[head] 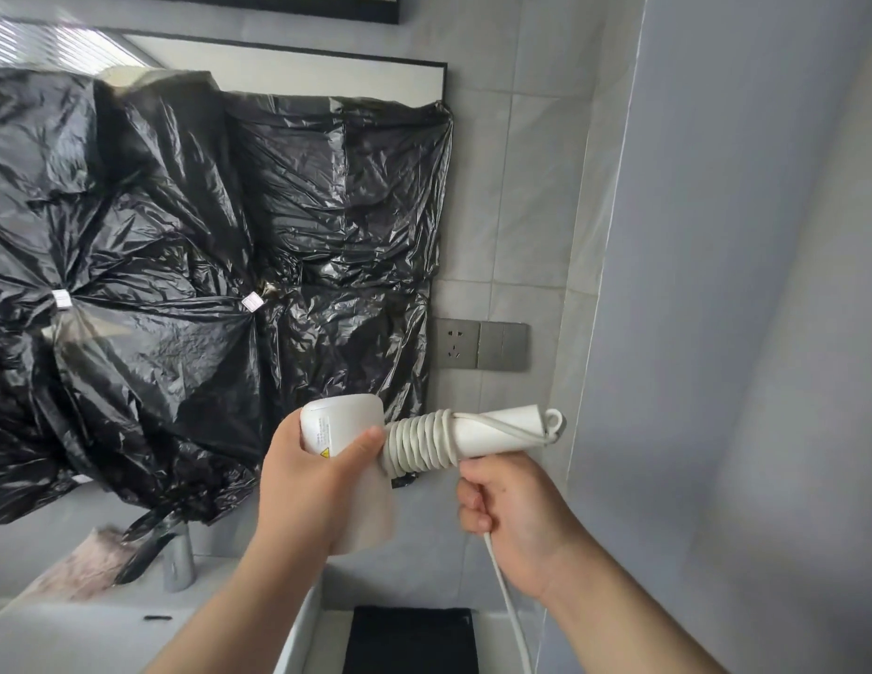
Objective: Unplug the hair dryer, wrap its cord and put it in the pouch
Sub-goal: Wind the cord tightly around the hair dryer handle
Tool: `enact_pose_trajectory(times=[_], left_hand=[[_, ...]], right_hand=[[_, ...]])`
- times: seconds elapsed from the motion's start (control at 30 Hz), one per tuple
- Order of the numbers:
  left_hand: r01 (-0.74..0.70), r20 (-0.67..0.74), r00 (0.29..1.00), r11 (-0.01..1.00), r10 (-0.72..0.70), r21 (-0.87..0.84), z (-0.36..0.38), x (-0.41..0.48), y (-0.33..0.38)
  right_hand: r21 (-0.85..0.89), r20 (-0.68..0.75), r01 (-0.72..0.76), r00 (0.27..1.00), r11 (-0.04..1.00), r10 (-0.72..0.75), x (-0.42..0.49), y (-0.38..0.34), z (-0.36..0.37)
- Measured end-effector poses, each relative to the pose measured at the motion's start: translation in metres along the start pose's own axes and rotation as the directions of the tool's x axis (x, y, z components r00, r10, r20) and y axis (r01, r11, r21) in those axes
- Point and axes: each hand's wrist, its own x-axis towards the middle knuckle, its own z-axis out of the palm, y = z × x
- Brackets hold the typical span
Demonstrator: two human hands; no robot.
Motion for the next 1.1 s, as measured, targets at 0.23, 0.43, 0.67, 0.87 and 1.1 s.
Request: enact_pose_trajectory(times=[0.23,0.43,0.67,0.87,1.1], left_hand=[[-0.053,-0.190,0.979,0.995,0.069,0.088,0.018,-0.041,-0.041],[-0.075,-0.231,0.965,0.974,0.125,0.213,0.025,-0.073,-0.067],[-0.105,-0.144,0.967,0.846,0.209,0.523,0.014,-0.078,-0.068],[-0.164,-0.013,0.974,0.740,0.227,0.652,0.003,-0.073,-0.057],[-0.154,0.016,0.983,0.779,0.182,0.607,-0.019,-0.064,-0.047]], right_hand=[[-0.061,-0.091,-0.193,0.978,0.979,0.187,-0.002,0.014,-0.027],[-0.146,-0.121,-0.434,0.900,0.889,0.419,-0.013,0.039,-0.049],[-0.703,-0.026,-0.310,0.910,0.639,0.413,-0.028,0.048,-0.057],[-0.985,0.165,0.150,0.960,0.081,0.226,-0.021,0.031,-0.055],[-0.923,0.370,0.341,0.913,0.176,0.173,-0.020,0.022,-0.061]])
